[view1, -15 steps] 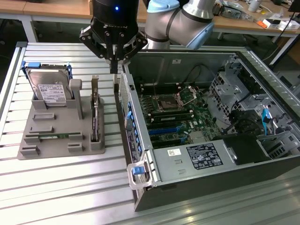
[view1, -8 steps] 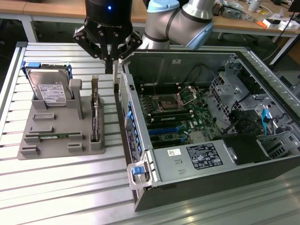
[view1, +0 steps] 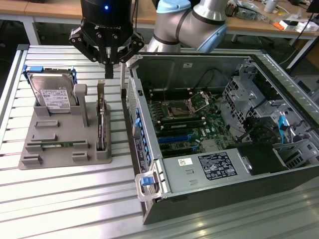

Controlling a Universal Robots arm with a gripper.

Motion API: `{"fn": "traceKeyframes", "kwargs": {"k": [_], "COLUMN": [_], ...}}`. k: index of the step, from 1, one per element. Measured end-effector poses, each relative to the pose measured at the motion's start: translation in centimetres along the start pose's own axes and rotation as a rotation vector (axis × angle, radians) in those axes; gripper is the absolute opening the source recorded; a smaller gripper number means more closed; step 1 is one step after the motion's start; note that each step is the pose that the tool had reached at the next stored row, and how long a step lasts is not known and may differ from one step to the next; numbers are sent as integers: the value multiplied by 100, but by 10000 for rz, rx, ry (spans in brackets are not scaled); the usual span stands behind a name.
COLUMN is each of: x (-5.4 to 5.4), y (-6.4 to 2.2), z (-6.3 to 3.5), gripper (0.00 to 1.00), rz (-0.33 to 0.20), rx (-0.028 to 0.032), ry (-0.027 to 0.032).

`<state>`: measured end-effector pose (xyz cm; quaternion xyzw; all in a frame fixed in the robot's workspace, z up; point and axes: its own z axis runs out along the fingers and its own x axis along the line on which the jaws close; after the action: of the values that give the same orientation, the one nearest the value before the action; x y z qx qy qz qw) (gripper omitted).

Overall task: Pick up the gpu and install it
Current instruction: 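Reach for the gpu, then pick up the gpu and move the gpu toward the slot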

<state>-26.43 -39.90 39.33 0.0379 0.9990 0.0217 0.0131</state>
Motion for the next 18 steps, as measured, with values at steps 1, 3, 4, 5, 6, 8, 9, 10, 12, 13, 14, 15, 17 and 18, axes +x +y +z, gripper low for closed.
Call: {"fn": "traceKeyframes", "kwargs": {"k": [1,3,4,5,6,8,9,10,12,13,14,15,17,18], "x": [11,59,59,61,61,61,62,62,63,63,63,62,61,61], "y": [-1,-4,-4,-4,-5,-4,-5,-5,-5,-6,-11,-16,-20,-20], "z": [0,-2,-2,-2,-2,-2,-2,-2,-2,-2,-2,-3,-3,-2], "gripper": [11,11,11,11,11,11,11,11,11,11,11,11,29,36], "rz": [1,0,-1,0,0,0,0,0,0,1,1,1,1,1], "rx": [0,0,0,0,0,0,0,0,0,0,-9,-22,-23,-24], "ry": [0,0,1,0,0,0,0,0,0,0,1,2,3,2]}}
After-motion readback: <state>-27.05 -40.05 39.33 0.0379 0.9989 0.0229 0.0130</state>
